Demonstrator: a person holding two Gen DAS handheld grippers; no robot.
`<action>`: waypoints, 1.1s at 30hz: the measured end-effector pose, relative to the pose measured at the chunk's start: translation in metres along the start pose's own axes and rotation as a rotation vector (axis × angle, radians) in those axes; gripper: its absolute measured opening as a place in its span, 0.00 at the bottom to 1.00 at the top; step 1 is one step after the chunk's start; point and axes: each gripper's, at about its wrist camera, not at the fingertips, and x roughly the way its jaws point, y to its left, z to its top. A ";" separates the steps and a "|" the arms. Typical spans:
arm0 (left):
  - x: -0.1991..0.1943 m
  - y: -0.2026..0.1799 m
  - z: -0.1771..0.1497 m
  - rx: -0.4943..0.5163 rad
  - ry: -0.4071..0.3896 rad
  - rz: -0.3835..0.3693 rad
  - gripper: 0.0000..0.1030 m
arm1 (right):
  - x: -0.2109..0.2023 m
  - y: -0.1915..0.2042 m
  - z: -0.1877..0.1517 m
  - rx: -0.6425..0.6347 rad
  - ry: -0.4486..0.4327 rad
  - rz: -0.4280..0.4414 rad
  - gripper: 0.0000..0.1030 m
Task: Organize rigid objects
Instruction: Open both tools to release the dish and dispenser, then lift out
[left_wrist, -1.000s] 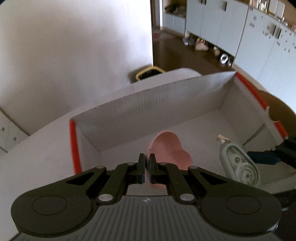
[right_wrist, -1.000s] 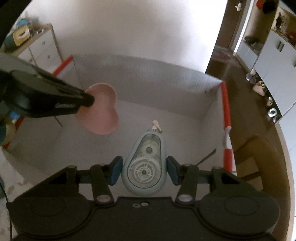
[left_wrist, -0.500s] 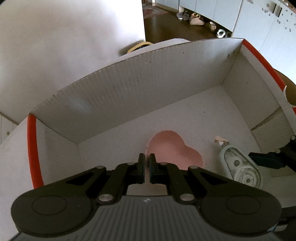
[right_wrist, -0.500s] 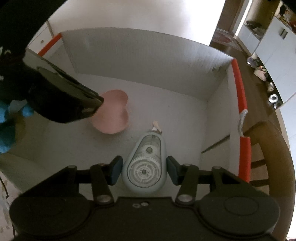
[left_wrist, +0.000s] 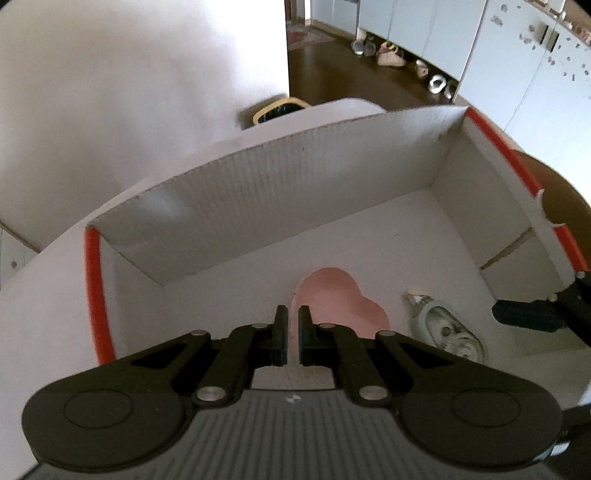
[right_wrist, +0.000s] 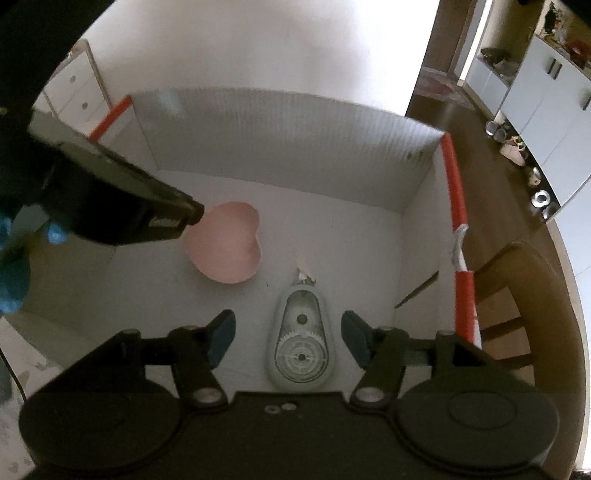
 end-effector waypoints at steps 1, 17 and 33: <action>-0.004 0.000 -0.001 -0.002 -0.010 -0.003 0.04 | -0.004 0.000 0.001 0.008 -0.010 -0.001 0.62; -0.095 -0.016 -0.044 0.039 -0.215 -0.064 0.04 | -0.079 0.011 -0.024 0.035 -0.131 0.009 0.71; -0.156 -0.016 -0.104 0.021 -0.340 -0.112 0.05 | -0.143 0.014 -0.074 0.098 -0.256 0.052 0.80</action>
